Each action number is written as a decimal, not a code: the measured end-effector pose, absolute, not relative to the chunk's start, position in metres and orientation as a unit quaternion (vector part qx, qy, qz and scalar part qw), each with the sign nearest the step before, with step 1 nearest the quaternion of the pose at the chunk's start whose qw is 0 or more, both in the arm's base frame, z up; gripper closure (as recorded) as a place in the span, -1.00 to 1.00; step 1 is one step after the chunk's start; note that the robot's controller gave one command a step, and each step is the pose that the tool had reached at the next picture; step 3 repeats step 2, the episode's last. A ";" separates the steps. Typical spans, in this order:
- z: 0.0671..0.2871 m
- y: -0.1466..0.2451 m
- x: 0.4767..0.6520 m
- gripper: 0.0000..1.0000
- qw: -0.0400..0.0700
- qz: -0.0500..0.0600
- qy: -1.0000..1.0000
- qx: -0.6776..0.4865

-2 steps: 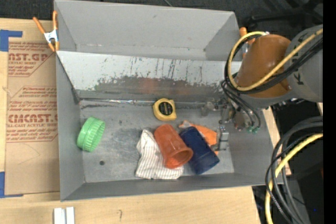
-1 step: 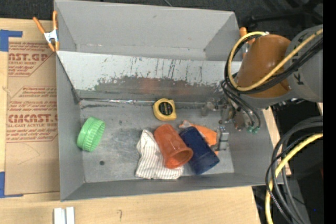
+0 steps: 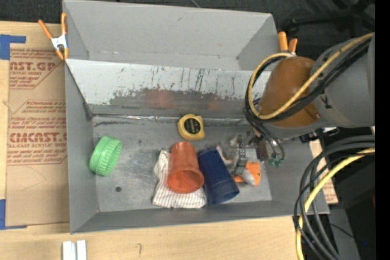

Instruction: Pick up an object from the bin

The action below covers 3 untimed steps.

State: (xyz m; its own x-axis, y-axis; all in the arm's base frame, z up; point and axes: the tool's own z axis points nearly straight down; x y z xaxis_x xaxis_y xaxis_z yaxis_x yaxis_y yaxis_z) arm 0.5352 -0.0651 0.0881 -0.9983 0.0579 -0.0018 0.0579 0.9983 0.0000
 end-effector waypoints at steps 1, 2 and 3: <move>0.088 -0.065 0.535 1.00 0.001 0.000 1.000 0.029; 0.242 -0.058 0.526 1.00 0.002 0.000 1.000 0.029; 0.242 -0.058 0.526 1.00 0.002 0.000 1.000 0.029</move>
Offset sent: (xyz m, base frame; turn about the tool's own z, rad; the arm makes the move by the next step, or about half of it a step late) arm -0.0107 0.0062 0.1536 0.0013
